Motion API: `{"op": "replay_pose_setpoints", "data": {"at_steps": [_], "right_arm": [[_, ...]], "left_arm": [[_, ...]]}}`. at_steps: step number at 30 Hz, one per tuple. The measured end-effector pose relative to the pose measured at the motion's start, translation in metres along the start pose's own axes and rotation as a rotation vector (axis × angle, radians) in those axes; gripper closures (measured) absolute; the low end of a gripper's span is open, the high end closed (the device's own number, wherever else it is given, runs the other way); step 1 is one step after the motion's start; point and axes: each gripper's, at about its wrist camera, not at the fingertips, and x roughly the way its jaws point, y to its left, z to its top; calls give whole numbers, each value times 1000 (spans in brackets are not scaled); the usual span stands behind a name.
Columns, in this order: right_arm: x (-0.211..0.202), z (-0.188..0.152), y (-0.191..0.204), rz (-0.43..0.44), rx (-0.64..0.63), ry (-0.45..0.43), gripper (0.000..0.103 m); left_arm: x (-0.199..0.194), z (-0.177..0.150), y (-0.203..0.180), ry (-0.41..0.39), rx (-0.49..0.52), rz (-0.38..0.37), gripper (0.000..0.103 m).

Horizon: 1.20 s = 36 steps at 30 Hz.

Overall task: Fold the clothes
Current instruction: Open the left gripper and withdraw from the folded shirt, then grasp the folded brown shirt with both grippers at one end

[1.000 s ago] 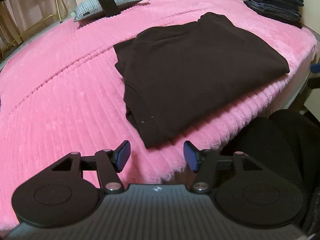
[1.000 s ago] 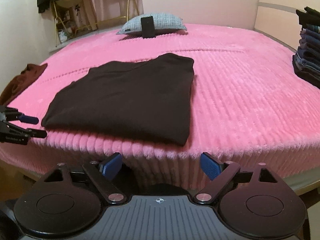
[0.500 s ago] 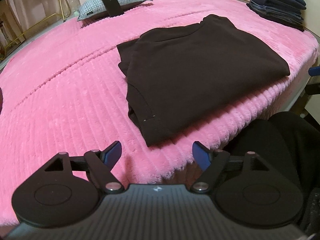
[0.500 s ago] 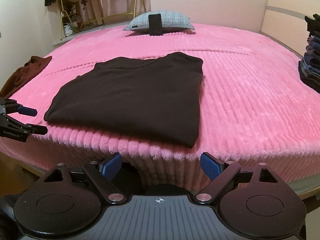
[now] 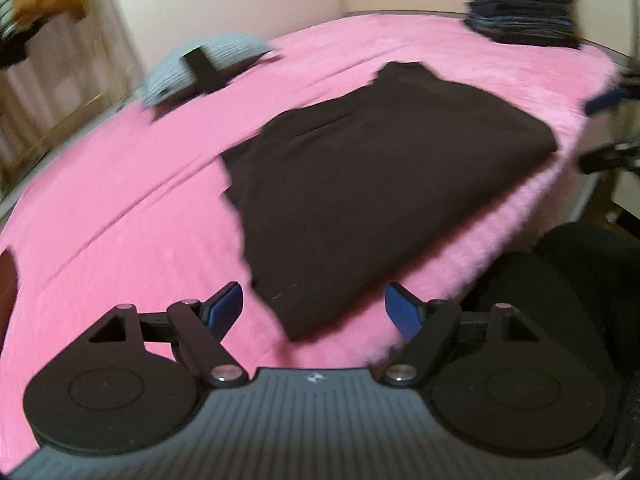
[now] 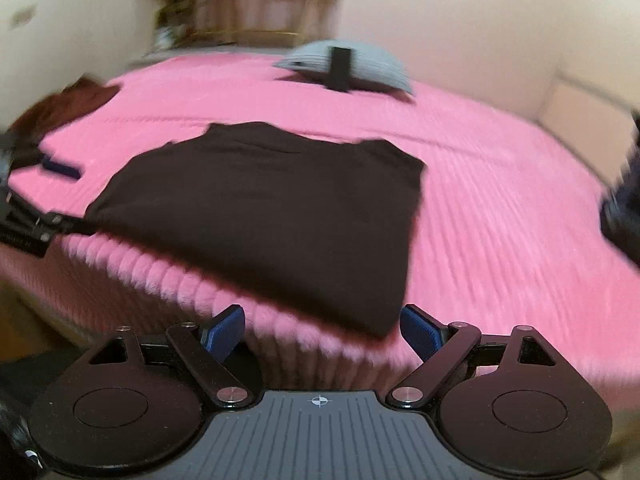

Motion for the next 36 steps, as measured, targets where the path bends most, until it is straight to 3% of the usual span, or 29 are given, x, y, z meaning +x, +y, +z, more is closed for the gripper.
{"op": "replay_pose_setpoints", "data": {"at_steps": [2, 3, 5, 11, 14, 19, 23, 27, 28, 29, 31, 32, 36], "right_arm": [[10, 2, 14, -16, -128, -2, 21], [15, 3, 21, -25, -192, -3, 43], [29, 3, 34, -49, -321, 16, 55], [67, -11, 54, -120, -606, 59, 55], [78, -14, 51, -142, -668, 45, 55], [79, -1, 38, -131, -625, 17, 77], [75, 7, 35, -133, -577, -9, 77], [77, 6, 36, -132, -580, -8, 77], [77, 5, 36, -134, -582, -8, 77], [77, 1, 38, -146, -596, -9, 77], [78, -5, 42, -180, -613, -8, 65], [77, -8, 43, -192, -612, -8, 52], [85, -17, 49, -205, -685, -32, 50]], "left_arm": [[4, 3, -11, -4, 73, -6, 29], [7, 5, -18, -6, 117, -2, 29], [12, 8, -30, -9, 197, 17, 29], [25, 9, -49, -10, 299, 30, 30], [34, 6, -56, -7, 368, 58, 30], [46, 4, -65, -14, 497, 130, 31], [58, 3, -75, -25, 639, 195, 33], [70, 4, -78, -6, 753, 222, 62], [72, 5, -77, 5, 757, 209, 76], [73, 7, -76, 14, 759, 196, 82], [71, 11, -74, 16, 740, 182, 87], [69, 14, -73, 16, 722, 174, 87], [61, 30, -57, 20, 600, 117, 88]]}}
